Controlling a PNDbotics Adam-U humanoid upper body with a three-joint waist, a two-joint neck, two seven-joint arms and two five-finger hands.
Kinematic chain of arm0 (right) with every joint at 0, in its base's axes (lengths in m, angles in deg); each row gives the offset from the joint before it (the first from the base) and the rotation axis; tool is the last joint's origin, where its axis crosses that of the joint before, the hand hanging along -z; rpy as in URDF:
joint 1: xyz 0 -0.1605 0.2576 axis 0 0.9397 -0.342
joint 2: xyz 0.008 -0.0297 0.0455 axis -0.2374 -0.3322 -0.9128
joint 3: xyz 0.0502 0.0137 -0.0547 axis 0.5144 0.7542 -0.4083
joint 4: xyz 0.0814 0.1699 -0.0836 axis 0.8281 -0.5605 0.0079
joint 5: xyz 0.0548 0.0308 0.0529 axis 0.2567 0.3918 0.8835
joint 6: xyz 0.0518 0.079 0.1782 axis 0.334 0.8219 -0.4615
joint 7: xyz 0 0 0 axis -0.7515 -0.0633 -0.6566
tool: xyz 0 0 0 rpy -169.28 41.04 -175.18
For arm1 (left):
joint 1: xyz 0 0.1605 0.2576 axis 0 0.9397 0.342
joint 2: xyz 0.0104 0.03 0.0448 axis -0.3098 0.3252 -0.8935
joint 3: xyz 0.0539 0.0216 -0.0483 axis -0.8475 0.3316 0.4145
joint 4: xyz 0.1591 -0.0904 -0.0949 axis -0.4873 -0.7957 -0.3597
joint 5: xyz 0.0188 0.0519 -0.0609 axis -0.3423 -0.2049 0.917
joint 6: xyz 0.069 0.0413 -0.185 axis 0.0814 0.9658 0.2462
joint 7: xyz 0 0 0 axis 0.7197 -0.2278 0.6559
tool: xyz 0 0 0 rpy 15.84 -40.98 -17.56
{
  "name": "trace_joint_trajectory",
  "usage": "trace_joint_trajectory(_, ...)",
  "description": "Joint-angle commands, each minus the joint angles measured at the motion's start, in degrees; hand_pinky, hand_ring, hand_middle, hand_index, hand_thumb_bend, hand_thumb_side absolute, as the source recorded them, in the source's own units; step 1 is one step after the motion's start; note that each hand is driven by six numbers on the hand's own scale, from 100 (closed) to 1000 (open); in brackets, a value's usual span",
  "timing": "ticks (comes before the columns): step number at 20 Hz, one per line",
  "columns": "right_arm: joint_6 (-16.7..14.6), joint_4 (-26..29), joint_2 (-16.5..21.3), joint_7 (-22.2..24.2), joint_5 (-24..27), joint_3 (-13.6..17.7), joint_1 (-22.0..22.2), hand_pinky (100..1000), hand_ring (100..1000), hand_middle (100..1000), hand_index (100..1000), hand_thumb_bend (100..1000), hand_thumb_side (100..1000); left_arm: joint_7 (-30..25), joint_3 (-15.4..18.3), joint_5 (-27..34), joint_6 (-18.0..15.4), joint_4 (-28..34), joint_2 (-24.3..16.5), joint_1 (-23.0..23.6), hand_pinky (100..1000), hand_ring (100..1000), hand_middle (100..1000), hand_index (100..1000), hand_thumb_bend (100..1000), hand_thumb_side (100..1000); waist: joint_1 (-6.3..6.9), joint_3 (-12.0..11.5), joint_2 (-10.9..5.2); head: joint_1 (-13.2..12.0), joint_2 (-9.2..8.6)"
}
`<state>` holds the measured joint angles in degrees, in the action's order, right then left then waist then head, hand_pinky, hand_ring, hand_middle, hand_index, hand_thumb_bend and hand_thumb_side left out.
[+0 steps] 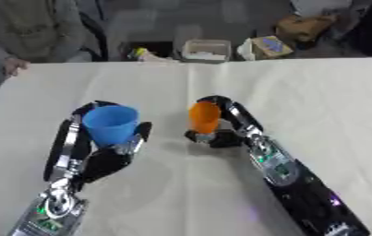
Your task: Pour the contents of one cup into another cup.
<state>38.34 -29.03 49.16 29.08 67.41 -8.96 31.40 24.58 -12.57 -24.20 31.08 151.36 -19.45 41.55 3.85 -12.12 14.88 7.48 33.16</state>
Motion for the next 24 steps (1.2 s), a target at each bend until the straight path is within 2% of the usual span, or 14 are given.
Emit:
trace_joint_trajectory(1, 0.1, 0.9, -0.2, -0.2, 0.6, -0.1, -1.4, 639, 731, 749, 786, 600, 191, -0.2, 0.0, 0.2, -0.1, 1.0, -0.3, -1.2, 100, 100, 100, 346, 396, 100, 0.03, -0.2, -0.83, 0.2, -0.48)
trace_joint_trajectory(13, 0.2, 0.1, -1.0, -0.2, 0.7, -0.3, -1.6, 586, 677, 702, 754, 583, 173, -0.3, -0.2, 0.3, 0.0, 1.1, -0.2, -1.3, 100, 100, 100, 346, 397, 100, 0.10, -0.5, -0.55, 0.3, -0.61)
trace_joint_trajectory(20, 0.4, -0.1, -1.3, -0.6, 1.0, -0.2, -1.6, 479, 567, 571, 672, 497, 100, -0.2, -0.3, 0.4, 0.0, 1.1, -0.1, -1.4, 100, 100, 100, 346, 396, 100, 0.20, -0.6, -0.39, 0.3, -0.61)
trace_joint_trajectory(24, 0.7, -0.2, -1.4, -1.1, 1.7, -0.1, -1.6, 418, 508, 502, 616, 460, 100, -0.3, -0.3, 0.4, 0.1, 1.1, -0.1, -1.4, 100, 100, 100, 346, 394, 100, 0.27, -0.6, -0.37, 0.4, -0.70)
